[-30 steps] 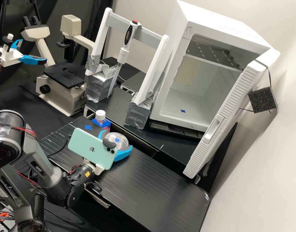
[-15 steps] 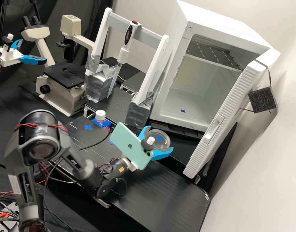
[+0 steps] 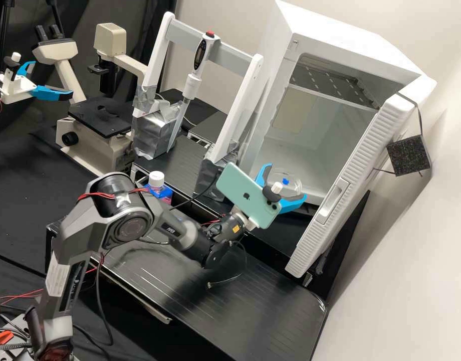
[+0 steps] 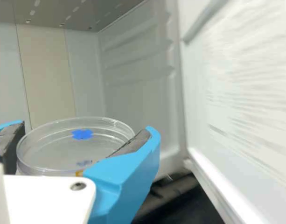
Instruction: Move the petri dish to the incubator
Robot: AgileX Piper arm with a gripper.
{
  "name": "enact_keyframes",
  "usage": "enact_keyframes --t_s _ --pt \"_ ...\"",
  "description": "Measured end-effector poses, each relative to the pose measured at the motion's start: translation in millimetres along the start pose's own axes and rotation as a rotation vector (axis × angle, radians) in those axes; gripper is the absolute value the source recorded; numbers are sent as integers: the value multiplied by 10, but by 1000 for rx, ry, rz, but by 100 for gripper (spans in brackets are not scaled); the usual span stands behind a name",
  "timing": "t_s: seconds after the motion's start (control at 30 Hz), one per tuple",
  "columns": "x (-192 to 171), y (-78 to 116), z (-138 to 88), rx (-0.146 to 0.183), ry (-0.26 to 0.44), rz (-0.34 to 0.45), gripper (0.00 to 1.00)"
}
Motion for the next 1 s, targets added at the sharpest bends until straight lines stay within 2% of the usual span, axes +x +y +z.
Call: enact_keyframes --t_s 0.23,0.43,0.7,0.83,1.0 --pt "525 -123 -1 -14 -20 -43 0" --pt "905 -215 97 -45 -61 -66 0" --pt "1184 -313 287 -67 -106 -91 0" --pt "1264 -359 354 -94 -112 -111 0" --pt "1307 -377 384 -107 -104 -114 0"
